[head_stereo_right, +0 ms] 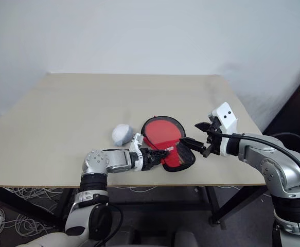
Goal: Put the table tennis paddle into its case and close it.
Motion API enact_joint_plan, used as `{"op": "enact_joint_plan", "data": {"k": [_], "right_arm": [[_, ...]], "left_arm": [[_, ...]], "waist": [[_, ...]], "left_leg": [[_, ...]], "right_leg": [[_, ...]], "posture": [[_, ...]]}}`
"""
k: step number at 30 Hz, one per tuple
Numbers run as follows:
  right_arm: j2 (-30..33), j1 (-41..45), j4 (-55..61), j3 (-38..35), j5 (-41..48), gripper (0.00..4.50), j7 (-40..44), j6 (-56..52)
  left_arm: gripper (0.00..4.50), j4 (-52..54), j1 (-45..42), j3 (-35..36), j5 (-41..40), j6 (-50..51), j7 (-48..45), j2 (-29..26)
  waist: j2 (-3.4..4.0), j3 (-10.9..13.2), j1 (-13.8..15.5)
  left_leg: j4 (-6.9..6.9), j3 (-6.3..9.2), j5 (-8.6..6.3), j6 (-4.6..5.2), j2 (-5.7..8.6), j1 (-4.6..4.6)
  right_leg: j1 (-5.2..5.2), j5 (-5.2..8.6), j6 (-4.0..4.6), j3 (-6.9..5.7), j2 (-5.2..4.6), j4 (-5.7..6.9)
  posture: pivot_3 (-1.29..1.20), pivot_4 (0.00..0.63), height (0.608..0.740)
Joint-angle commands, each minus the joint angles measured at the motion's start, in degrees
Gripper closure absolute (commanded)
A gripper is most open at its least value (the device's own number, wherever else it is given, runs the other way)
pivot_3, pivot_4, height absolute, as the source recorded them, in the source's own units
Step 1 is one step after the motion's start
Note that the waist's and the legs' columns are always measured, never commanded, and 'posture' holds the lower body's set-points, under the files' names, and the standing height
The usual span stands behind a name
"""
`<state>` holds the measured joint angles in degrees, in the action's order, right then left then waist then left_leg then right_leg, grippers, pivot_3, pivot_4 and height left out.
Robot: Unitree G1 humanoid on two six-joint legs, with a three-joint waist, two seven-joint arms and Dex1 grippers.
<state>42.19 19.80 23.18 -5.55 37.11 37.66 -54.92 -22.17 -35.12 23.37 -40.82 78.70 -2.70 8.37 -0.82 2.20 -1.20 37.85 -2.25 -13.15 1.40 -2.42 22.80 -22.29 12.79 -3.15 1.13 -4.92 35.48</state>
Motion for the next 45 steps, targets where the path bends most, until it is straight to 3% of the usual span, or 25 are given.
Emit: {"op": "enact_joint_plan", "data": {"k": [1, 4, 5, 13, 21, 25, 36, 45], "right_arm": [[0.14, 1.68, 1.76, -1.43, 0.91, 0.0, -0.23, 0.04], [0.02, 1.73, 2.02, -1.62, 1.1, 0.0, -0.43, -0.23], [-0.05, 1.69, 2.19, -1.73, 1.24, 0.0, -0.52, -0.39], [-0.45, 1.5, 2.98, -1.81, 2.08, 0.0, -1.41, -0.96], [-0.52, 1.54, 2.95, -1.65, 2.19, 0.0, -1.53, -1.05], [-0.85, 1.76, 2.52, -0.99, 1.88, 0.0, -1.4, -0.88], [-1.79, 1.59, 2.68, 0.12, 1.76, 0.0, -1.25, -0.9], [-2.0, 0.55, 3.91, 0.17, 2.31, 0.0, -1.26, -1.81]], "left_arm": [[3.26, -3.04, -0.77, -1.64, 4.34, -0.76, 3.98, 0.24], [4.38, -4.07, -1.05, -1.53, 4.58, -0.68, 4.53, -0.59], [4.47, -4.74, -1.16, -1.83, 4.91, -0.91, 4.55, -1.29], [4.47, -4.88, -0.62, -7.36, 5.57, -0.96, 0.33, -4.7], [4.47, 8.08, -0.49, -6.83, -0.89, 12.26, -2.96, -5.95], [4.47, 15.95, 3.39, -12.3, -12.1, 13.8, -2.28, -11.4], [4.47, 25.31, 11.65, -22.56, -43.45, 13.8, 9.62, -23.57], [4.47, 27.79, 14.81, -30.19, -60.52, 8.32, 19.5, -33.13]], "waist": [[-0.02, 0.01, 0.05], [0.03, -0.02, 0.01], [0.08, -0.05, -0.01], [0.16, -0.1, -0.1], [0.07, 0.05, -0.38], [0.1, 0.07, -0.35], [0.04, 0.13, 0.04], [0.04, 0.13, 0.06]], "left_leg": [[0.01, 0.01, 0.0, 0.0, 0.0, 0.03], [0.01, 0.0, 0.0, 0.0, 0.01, 0.02], [0.0, 0.0, 0.0, 0.0, 0.01, 0.0], [-0.05, -0.01, -0.01, -0.02, 0.0, -0.03], [-0.25, -0.01, -0.02, -0.06, -0.03, 0.28], [-0.18, -0.03, 0.14, 0.2, -0.01, 1.09], [0.04, -0.02, 0.1, 0.16, -0.01, 1.1], [0.01, -0.03, 0.13, 0.2, -0.02, 1.1]], "right_leg": [[-0.01, 0.0, 0.0, -0.01, -0.01, 0.0], [0.0, 0.0, 0.0, -0.01, -0.02, -0.02], [0.0, 0.0, 0.0, -0.01, -0.02, -0.02], [-0.01, 0.0, 0.0, -0.01, -0.01, -0.03], [-0.26, 0.02, 0.0, -0.01, 0.02, -0.02], [-1.11, -0.02, 0.04, 0.12, 0.08, 0.16], [-1.05, 0.07, 0.0, 0.14, 0.05, 0.2], [-1.05, 0.02, 0.1, 0.14, 0.06, 0.21]], "posture": [[0.0, 0.0, 0.74], [0.0, 0.0, 0.74], [0.0, 0.0, 0.74], [0.0, 0.0, 0.74], [0.0, 0.0, 0.74], [0.0, 0.0, 0.74], [0.0, 0.0, 0.74], [0.0, 0.0, 0.74]]}}
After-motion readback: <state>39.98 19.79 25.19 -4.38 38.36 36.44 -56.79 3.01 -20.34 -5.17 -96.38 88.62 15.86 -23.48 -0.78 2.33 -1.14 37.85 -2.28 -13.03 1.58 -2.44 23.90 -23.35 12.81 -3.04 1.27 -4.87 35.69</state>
